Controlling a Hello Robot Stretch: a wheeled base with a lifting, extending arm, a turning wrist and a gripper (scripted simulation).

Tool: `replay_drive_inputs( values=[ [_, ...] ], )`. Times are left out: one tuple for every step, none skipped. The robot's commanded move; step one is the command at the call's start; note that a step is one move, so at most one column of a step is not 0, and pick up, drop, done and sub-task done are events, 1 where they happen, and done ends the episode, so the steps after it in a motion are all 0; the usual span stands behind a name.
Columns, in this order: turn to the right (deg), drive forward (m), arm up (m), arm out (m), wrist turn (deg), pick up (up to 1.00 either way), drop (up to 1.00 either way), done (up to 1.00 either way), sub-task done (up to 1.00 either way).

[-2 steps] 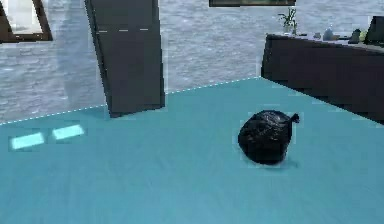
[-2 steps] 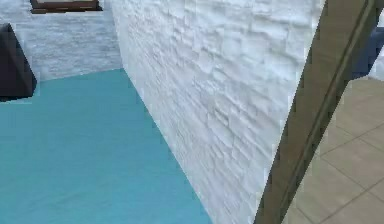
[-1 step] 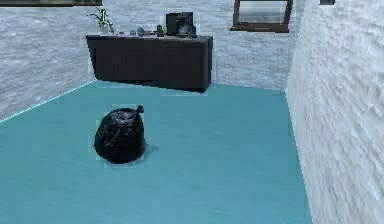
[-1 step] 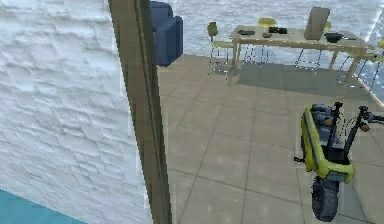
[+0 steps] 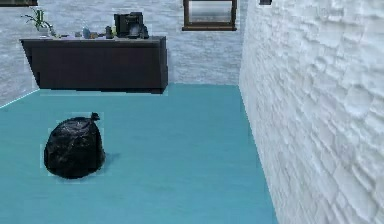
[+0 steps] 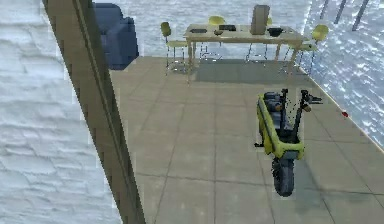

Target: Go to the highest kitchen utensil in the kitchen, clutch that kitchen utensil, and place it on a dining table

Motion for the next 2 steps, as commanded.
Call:
replay_drive_inputs(
  values=[
    [0.0,1.0,0.0,0.0,0.0,0.0,0.0,0.0,0.0],
    [0.0,0.95,0.0,0.0,0.0,0.0,0.0,0.0,0.0]
  ],
)
